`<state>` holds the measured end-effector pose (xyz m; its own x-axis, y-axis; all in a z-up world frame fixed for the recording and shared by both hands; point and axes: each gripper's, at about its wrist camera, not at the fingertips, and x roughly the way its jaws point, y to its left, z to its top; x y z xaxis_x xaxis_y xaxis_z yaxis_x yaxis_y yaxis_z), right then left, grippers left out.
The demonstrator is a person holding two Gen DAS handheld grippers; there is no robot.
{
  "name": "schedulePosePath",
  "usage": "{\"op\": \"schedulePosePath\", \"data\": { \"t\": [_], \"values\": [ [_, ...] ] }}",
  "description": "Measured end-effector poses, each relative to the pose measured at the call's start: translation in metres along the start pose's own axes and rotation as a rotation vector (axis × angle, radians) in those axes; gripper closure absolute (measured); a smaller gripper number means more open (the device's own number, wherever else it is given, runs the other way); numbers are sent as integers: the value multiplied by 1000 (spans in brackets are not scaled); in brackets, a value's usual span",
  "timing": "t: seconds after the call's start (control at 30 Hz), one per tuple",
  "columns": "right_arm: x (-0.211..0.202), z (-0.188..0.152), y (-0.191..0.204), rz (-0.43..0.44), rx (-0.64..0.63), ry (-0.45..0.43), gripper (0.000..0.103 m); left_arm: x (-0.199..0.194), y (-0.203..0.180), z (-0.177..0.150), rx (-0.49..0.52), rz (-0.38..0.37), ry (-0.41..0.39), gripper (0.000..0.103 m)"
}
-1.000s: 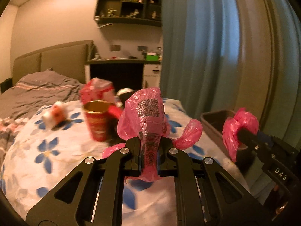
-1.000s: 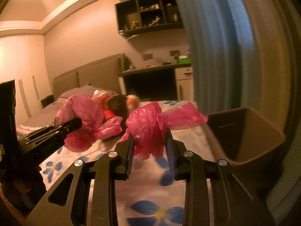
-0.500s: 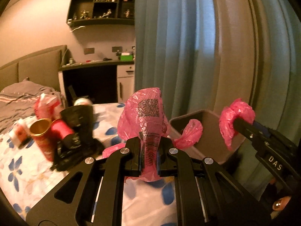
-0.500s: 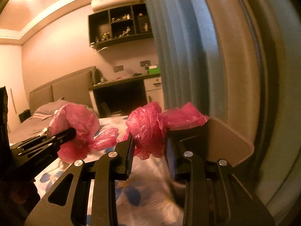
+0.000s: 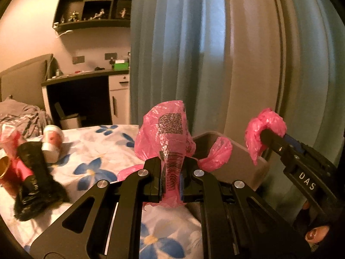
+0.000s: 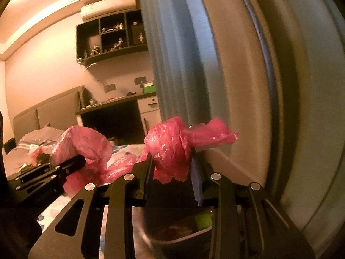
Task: Collect trash
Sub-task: 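Carry both held pink bags over to the brown bin, then open both tools over the brown bin to drop the pink bags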
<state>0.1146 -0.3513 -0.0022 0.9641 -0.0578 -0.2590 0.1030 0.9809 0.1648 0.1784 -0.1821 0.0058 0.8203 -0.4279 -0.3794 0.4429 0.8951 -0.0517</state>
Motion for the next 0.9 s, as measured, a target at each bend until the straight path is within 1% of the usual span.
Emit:
{"op": "schedulePosePath", "data": {
  "t": [0.33,0.9],
  "values": [
    [16,5,-16,-18,15,-5,71,40,-16,1,-2,-37,31,93],
    [24,4,-22,-7,37,-14,70,69,-25,2,-25,-115,48,93]
  ]
}}
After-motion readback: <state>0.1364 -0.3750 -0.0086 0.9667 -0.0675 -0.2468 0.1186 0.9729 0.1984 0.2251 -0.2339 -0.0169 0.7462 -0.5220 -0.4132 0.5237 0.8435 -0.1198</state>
